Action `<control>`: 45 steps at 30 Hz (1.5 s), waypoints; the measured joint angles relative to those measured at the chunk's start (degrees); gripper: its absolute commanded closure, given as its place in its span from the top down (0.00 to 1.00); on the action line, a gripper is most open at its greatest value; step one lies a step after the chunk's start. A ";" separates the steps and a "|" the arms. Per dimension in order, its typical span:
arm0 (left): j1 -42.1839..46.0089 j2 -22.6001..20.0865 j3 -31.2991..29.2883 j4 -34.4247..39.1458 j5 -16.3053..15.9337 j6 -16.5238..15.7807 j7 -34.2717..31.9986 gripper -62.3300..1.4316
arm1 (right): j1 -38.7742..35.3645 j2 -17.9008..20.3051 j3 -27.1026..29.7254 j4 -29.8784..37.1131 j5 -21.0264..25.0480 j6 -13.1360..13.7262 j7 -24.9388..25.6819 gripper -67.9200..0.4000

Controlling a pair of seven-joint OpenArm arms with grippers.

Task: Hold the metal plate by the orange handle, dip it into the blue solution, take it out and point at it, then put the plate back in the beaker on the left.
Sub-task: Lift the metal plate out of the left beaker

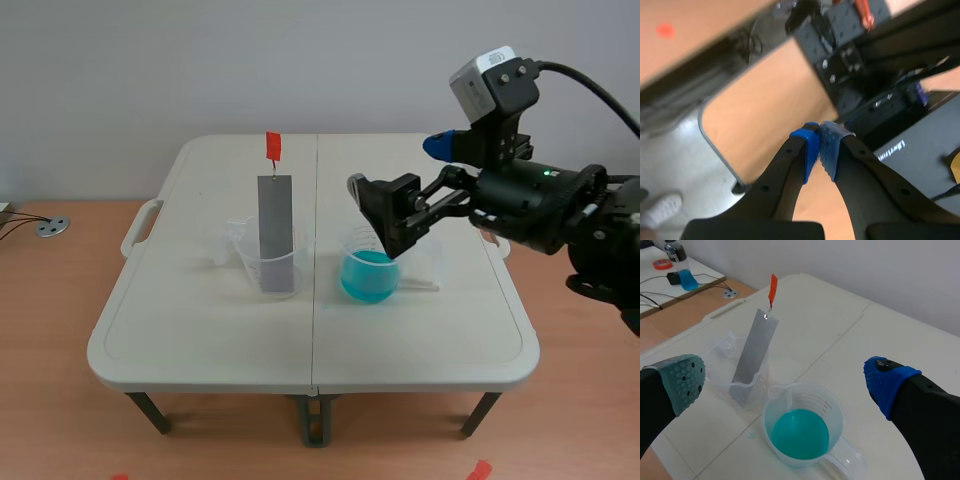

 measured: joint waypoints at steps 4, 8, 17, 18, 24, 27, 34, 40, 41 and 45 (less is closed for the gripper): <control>-0.17 -0.09 1.92 -4.31 0.00 -0.02 -0.87 0.05 | 4.90 -2.08 -3.08 -5.25 0.00 0.85 -1.07 0.98; -0.28 0.26 2.84 -8.50 -0.02 -0.02 -4.11 0.05 | 9.92 -3.37 -6.29 -11.15 -0.02 1.07 -1.33 0.98; -5.57 6.54 2.78 -17.90 1.90 0.00 -4.55 0.05 | 20.59 -6.86 -10.49 -22.34 -0.02 1.05 -2.49 0.98; -6.01 6.88 2.78 -18.40 1.88 -0.04 -4.57 0.05 | 21.68 -7.43 -10.67 -23.61 -0.04 1.03 -3.28 0.98; -6.34 7.78 2.78 -19.10 1.88 -0.26 -4.48 0.05 | 26.99 -10.69 -11.76 -31.30 -0.02 1.09 -4.00 0.98; -6.82 7.82 2.78 -19.06 1.88 -0.22 -4.13 0.05 | 29.70 -12.46 -12.44 -35.43 -0.02 1.07 -4.00 0.98; -7.10 7.82 2.78 -18.97 1.86 -0.24 -4.15 0.05 | 36.02 -17.31 -14.69 -47.15 -0.70 1.27 -3.98 0.98; -7.13 7.82 2.78 -18.97 1.88 -0.24 -4.15 0.05 | 40.09 -21.31 -16.20 -55.01 -1.11 1.29 -2.93 0.98; -7.10 7.82 2.78 -18.97 1.88 -0.24 -4.13 0.05 | 40.63 -21.75 -16.61 -55.87 -1.11 1.29 -2.58 0.98; -7.13 7.80 2.78 -18.97 1.88 -0.24 -4.15 0.05 | 42.99 -22.88 -18.08 -58.66 -1.11 1.27 -2.19 0.98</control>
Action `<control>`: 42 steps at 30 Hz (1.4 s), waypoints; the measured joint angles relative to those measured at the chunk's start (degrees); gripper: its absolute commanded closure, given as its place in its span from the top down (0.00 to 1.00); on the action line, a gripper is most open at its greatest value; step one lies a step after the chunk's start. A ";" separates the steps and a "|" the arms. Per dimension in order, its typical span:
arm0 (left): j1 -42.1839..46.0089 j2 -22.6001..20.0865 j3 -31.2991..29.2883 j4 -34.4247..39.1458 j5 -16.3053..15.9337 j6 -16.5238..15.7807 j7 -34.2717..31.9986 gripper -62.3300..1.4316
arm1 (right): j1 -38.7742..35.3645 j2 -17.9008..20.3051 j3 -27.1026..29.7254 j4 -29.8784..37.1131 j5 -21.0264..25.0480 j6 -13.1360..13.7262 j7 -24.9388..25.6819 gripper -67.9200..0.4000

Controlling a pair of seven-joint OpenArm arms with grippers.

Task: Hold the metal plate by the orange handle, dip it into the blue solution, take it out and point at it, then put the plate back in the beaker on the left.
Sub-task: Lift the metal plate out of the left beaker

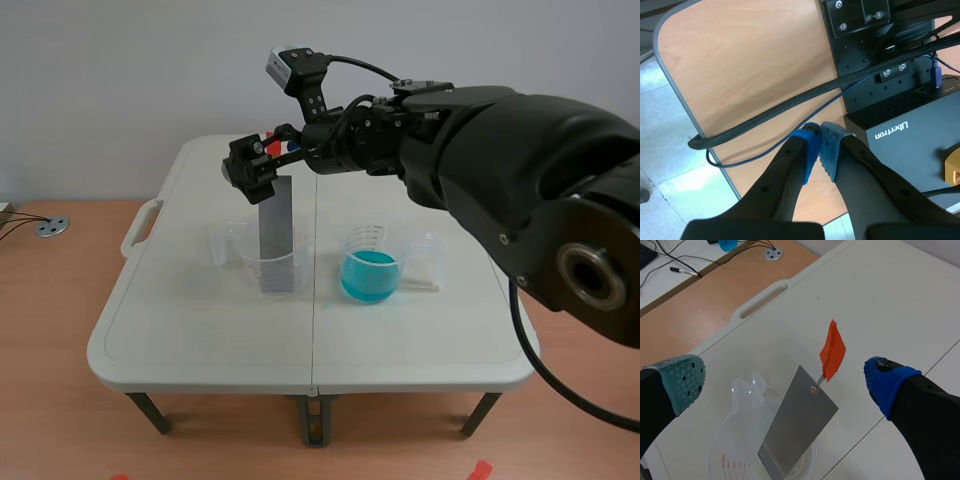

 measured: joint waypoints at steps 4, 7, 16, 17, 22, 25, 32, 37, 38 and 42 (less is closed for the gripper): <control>0.00 0.00 0.00 0.00 0.00 0.02 0.00 0.05 | 0.87 -0.72 -1.40 -1.33 -0.52 -0.02 1.05 0.98; 0.02 0.02 0.00 0.00 0.00 0.00 0.02 0.05 | 1.01 -1.09 -1.90 -2.38 -0.85 -0.22 2.62 0.98; 0.02 0.02 0.00 0.00 0.00 0.00 0.02 0.05 | 1.01 -1.03 -1.88 -2.93 -2.60 -1.33 5.16 0.83; 0.02 0.02 0.00 0.00 0.00 0.00 0.00 0.05 | 1.01 -1.03 -1.88 -2.93 -2.60 -1.33 5.14 0.82; 0.02 0.02 0.00 0.00 0.00 0.00 0.02 0.05 | 1.01 -1.05 -1.88 -2.93 -2.60 -1.70 6.45 0.74; 0.02 0.02 0.00 0.00 0.00 0.00 0.02 0.05 | 1.01 -1.01 -1.88 -2.93 -2.58 -2.89 6.45 0.68; 0.02 0.00 0.00 0.00 0.00 0.00 0.00 0.05 | 1.01 -1.03 -1.88 -2.93 -2.58 -2.91 6.47 0.54; 0.02 0.02 0.00 0.00 0.00 0.00 0.00 0.05 | 1.01 -1.05 -1.88 -2.93 -2.58 -4.50 6.91 0.46; 0.02 0.02 0.00 0.00 0.00 0.00 0.00 0.05 | 1.01 -1.05 -1.88 -2.93 -2.58 -5.03 6.99 0.45; 0.02 0.00 0.00 0.00 0.00 0.00 -0.02 0.05 | 1.01 -1.03 -1.88 -2.93 -2.58 -6.10 8.44 0.40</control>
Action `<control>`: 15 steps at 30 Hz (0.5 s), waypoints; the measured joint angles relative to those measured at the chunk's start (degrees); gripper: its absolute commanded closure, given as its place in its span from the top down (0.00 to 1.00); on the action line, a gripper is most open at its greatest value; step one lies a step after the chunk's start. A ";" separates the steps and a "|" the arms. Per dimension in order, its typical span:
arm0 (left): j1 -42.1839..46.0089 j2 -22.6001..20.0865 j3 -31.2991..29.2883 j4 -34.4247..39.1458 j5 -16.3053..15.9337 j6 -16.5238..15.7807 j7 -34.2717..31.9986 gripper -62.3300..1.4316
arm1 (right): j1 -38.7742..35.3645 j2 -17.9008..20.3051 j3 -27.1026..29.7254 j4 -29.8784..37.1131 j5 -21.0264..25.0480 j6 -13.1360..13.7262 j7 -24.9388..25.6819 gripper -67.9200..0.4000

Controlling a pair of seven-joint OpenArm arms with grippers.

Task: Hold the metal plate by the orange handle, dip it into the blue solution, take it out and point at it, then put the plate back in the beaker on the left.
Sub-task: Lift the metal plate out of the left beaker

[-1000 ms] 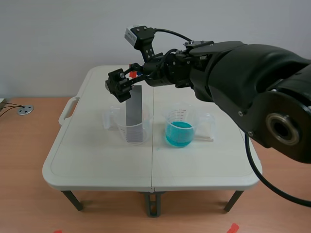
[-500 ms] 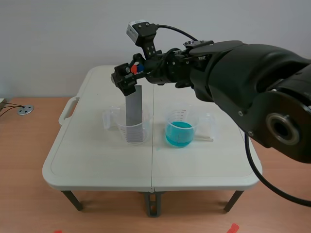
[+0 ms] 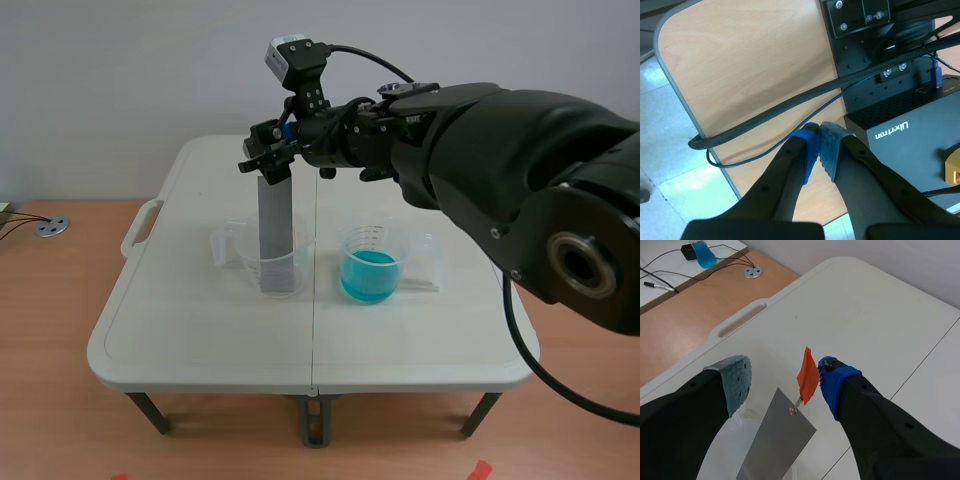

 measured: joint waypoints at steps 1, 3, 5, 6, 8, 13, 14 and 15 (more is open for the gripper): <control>0.00 0.02 0.00 0.00 0.00 0.00 0.00 0.05 | 0.00 0.00 0.00 0.00 0.00 0.02 0.17 0.39; -0.02 0.02 0.00 0.00 0.00 0.00 0.00 0.05 | 0.00 0.00 0.00 0.00 0.00 0.02 0.28 0.37; -0.15 0.00 0.00 0.00 0.00 0.00 0.04 0.05 | 0.00 0.00 0.00 0.00 0.00 0.02 0.61 0.35; -0.20 0.02 0.00 0.00 0.00 0.00 0.04 0.05 | 0.00 0.00 0.00 0.00 0.00 0.00 0.61 0.34; -0.52 0.02 0.00 0.00 0.00 0.02 0.07 0.05 | 0.00 0.00 0.00 0.00 0.00 0.00 0.59 0.34; -0.79 0.02 0.00 0.11 0.00 0.00 0.04 0.05 | -0.02 0.00 0.00 0.00 0.00 -0.04 0.59 0.26; -0.79 0.02 0.00 0.11 0.00 0.00 0.04 0.05 | -0.04 0.00 0.00 0.00 0.00 -0.33 0.59 0.22; -0.79 0.02 0.00 0.11 0.00 0.00 0.04 0.05 | -0.07 0.00 0.00 0.00 0.00 -0.44 0.59 0.20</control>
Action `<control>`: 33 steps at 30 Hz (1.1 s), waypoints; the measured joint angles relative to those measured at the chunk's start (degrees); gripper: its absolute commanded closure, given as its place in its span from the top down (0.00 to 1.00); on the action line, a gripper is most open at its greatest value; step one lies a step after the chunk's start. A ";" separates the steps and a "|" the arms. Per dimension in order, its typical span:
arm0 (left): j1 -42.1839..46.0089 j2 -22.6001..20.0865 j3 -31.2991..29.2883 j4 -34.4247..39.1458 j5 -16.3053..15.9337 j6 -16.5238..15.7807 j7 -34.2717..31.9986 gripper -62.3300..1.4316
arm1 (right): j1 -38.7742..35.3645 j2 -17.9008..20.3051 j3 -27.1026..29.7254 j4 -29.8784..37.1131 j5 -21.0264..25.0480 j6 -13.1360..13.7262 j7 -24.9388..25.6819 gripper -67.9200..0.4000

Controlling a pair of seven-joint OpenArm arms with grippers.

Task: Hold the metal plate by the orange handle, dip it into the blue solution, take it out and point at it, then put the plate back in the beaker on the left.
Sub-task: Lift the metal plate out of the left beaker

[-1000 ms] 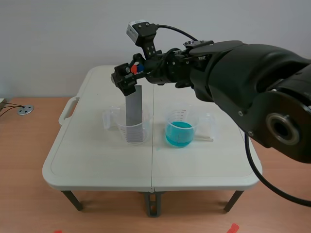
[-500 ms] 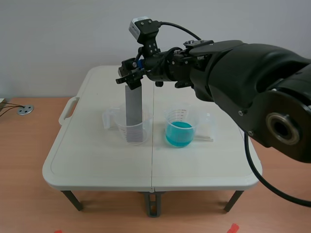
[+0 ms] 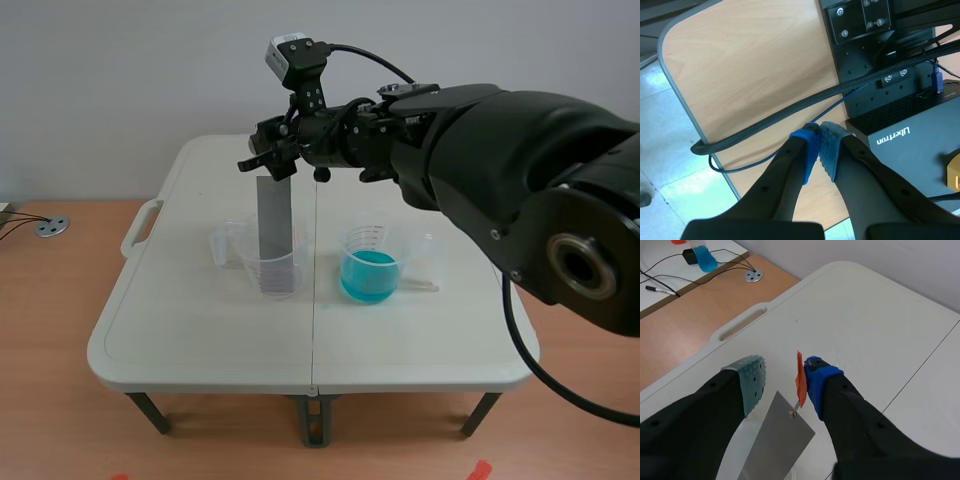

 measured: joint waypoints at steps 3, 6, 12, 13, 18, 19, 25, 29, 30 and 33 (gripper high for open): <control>0.00 0.00 0.00 0.00 0.00 0.00 0.00 0.05 | -0.04 0.00 0.00 0.00 0.00 -0.70 0.00 0.18; 0.00 0.00 0.00 0.00 0.00 0.00 0.00 0.05 | -0.07 0.00 0.00 0.00 0.00 -0.68 0.00 0.11; 0.00 0.00 0.00 0.00 0.00 0.00 0.00 0.05 | -0.07 0.09 0.00 0.00 -1.09 -0.87 0.07 0.02; 0.00 0.00 0.00 0.00 0.00 0.00 0.00 0.05 | -0.07 0.11 0.00 0.00 -1.09 -0.87 0.20 0.02; 0.00 0.00 0.00 0.00 0.00 0.00 0.00 0.05 | -0.07 0.13 0.00 0.00 -1.09 -0.85 0.48 0.02; 0.00 0.00 0.00 0.00 0.00 0.00 0.00 0.05 | -0.07 0.13 0.00 0.00 -1.14 -0.83 0.48 0.02; 0.00 0.00 0.00 0.00 0.00 0.00 0.00 0.05 | -0.09 0.13 0.00 0.00 -2.91 -0.59 2.99 0.02; 0.00 0.00 0.00 0.00 0.00 0.00 0.00 0.05 | -0.09 0.15 0.00 0.02 -2.93 1.27 3.45 0.02; 0.00 0.00 0.00 0.00 0.00 0.00 0.00 0.05 | -0.09 0.15 0.00 0.04 -3.13 2.27 3.45 0.02; 0.00 0.00 0.00 0.00 0.00 0.00 0.00 0.05 | -0.09 0.13 0.00 0.50 -4.35 4.09 3.45 0.02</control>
